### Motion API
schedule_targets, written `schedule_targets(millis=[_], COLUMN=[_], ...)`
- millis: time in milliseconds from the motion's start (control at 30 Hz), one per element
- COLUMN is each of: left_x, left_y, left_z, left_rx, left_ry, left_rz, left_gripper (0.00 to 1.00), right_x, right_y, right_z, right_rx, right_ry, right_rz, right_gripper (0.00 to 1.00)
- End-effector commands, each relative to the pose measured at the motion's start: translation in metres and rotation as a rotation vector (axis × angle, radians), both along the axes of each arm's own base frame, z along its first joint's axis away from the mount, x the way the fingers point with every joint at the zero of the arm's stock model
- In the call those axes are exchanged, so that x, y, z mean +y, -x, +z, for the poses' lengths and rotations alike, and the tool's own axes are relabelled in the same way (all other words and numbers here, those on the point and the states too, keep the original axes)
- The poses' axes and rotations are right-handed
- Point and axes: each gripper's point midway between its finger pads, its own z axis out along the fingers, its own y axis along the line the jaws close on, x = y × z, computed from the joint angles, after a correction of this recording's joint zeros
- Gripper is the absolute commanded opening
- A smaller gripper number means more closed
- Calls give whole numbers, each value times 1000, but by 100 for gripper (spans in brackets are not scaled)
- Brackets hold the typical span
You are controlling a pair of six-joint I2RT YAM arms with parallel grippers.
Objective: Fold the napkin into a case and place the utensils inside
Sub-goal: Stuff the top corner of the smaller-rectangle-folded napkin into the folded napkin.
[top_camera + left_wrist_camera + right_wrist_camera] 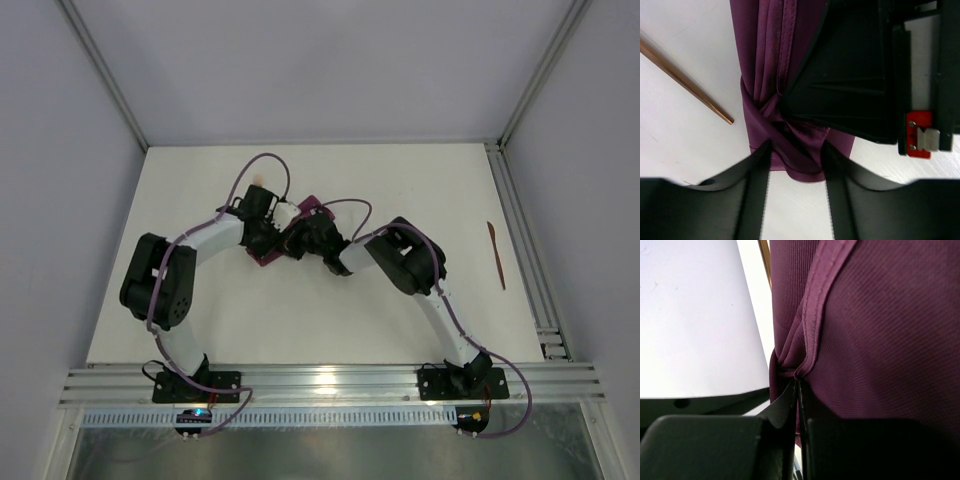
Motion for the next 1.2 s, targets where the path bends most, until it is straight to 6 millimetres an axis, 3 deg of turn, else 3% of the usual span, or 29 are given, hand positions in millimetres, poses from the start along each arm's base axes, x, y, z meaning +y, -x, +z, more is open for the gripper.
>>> schedule_targets(millis=[0,33,133,300,500,600,667,700,767,900,933,1000,1033,1067,1100,1133,1167], left_x=[0,-4,-17,-15,-10,-4,2,6,15,17,15,13,12,11,11,10,11], left_y=[-18,-18,-9,0,-2,-8,-12,-13,-13,-9,-8,-10,-9,-10,-9,-10,-10], left_z=[6,6,13,18,7,7,7,6,3,0,-1,1,0,0,-2,-1,-2], left_rx=[-63,-62,-61,-90,-81,-101,-123,-131,-151,-150,-148,-152,-149,-146,-144,-146,-142], left_ry=[-13,7,90,102,61,36,6,-15,-54,-58,-50,-37,-34,-29,-26,-24,-23], left_rz=[19,12,-32,-70,-66,-31,-7,1,8,-8,-13,-6,-8,-8,-5,-5,0], left_gripper=[41,27,10,12,4,0,0,0,0,0,0,0,0,0,0,0,0], right_x=[-3,-2,3,12,25,25,21,13,0,-37,-46,-68,-74,-83,-98,-105,-115], right_y=[-10,-10,-13,-19,-22,-20,-16,-12,-14,-18,-17,-23,-22,-25,-29,-31,-29], right_z=[2,3,19,44,53,41,33,29,36,69,88,99,121,127,125,135,124], right_rx=[-16,-30,-84,-184,-243,-222,-201,-191,-220,-292,-326,-374,-419,-437,-455,-483,-444], right_ry=[36,41,49,76,101,119,124,135,148,193,192,252,257,281,341,362,417], right_rz=[-28,-18,6,59,121,134,147,145,129,132,130,139,150,151,163,167,196], right_gripper=[3,3,3,3,3,3,10,23,31,45,51,52,53,53,54,56,57])
